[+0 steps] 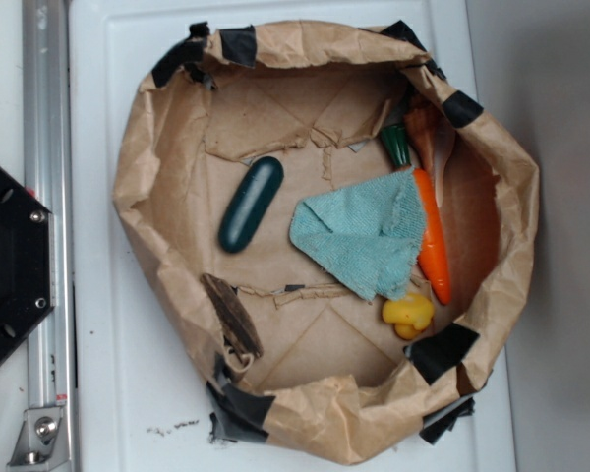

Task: Grab the wood chip.

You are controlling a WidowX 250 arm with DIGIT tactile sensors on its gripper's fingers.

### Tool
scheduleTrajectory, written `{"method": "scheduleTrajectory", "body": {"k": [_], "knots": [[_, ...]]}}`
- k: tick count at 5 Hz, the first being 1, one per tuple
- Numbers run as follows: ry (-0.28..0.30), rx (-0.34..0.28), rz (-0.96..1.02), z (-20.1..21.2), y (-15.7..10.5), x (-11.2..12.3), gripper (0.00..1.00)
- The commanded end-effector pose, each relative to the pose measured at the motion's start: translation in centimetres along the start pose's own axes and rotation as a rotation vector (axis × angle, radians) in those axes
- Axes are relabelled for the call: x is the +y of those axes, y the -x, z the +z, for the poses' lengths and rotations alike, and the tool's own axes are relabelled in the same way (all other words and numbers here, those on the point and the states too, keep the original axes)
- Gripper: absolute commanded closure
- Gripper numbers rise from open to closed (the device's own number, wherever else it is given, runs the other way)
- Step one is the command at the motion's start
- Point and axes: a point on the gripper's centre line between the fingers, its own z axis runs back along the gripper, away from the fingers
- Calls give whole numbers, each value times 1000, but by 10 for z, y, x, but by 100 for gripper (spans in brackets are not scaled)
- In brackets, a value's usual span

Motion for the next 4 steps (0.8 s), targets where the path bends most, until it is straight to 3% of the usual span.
{"method": "scheduleTrajectory", "body": {"k": [1, 3, 4], "knots": [[0, 0, 0, 0, 0, 0, 0], [-86, 25, 122, -45, -66, 25, 0], [-105, 53, 88, -71, -73, 25, 0]]}}
